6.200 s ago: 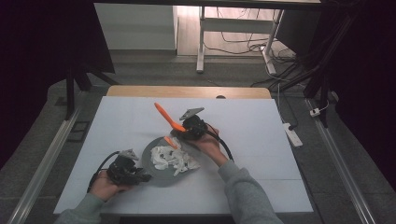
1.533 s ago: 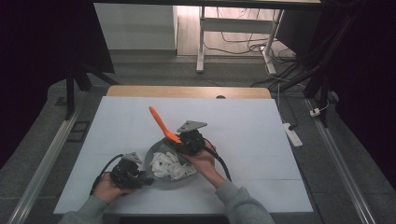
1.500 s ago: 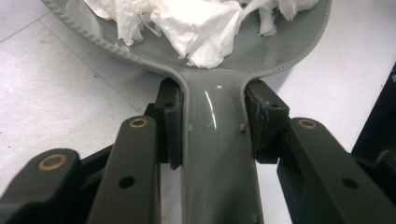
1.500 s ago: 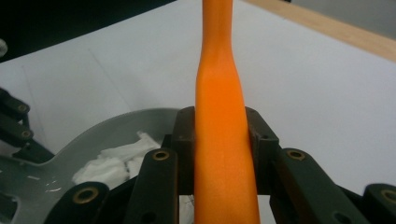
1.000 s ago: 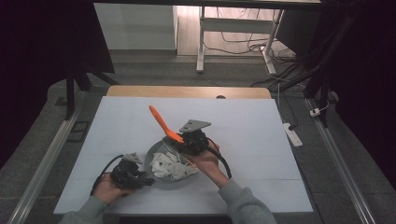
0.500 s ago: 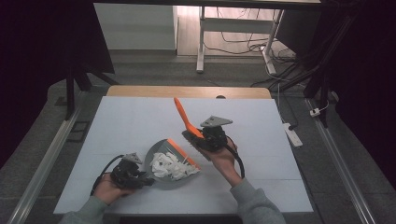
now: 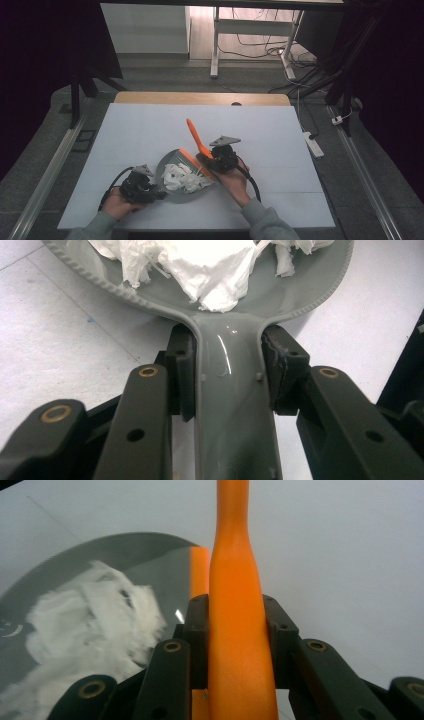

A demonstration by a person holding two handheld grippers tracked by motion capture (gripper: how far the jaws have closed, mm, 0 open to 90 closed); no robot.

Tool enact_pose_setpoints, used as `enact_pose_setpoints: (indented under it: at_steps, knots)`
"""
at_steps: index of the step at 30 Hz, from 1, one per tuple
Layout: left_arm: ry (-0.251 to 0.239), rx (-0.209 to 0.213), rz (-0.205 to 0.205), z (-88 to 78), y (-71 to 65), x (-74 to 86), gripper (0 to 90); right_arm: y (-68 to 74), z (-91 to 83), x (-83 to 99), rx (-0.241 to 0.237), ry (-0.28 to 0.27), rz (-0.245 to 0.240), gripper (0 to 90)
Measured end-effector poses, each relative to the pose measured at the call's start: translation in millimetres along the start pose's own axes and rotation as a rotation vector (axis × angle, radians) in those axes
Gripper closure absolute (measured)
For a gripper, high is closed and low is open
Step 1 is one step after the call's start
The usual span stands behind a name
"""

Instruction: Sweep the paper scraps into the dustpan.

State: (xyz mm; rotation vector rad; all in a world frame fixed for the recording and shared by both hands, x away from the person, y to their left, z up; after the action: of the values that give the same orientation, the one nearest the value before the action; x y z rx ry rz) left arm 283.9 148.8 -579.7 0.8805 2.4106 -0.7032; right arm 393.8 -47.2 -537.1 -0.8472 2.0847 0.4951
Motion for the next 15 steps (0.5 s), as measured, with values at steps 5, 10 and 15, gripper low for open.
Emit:
enact_pose_setpoints:
  at_steps: [5,10,15]
  knots:
    - [-0.008,0.004,-0.006,0.9,-0.9,-0.2,61.4,28.6,3.4,-11.7,-0.073,-0.034,-0.033,70.3]
    - [-0.019,0.007,-0.012,0.3,-0.7,-0.5,61.4,37.9,-4.9,-25.2,-0.099,-0.096,-0.055,70.3]
    - [-0.021,0.011,-0.013,0.2,-0.5,-0.3,61.3,18.9,-18.1,-31.3,-0.061,-0.131,-0.027,70.3]
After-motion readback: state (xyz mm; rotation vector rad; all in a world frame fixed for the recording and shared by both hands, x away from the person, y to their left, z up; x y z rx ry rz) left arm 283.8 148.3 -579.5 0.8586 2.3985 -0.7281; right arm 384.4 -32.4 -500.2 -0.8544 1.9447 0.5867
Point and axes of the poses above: each handheld gripper's, and its own axes: z roughly forward along the jaws, x roughly out of its underside, y roughly to its left, the point moved 7 cm from there along z, roughly forward along the jaws, and after that the axes turned 4 degrees about -y, right-handed, at the moved point
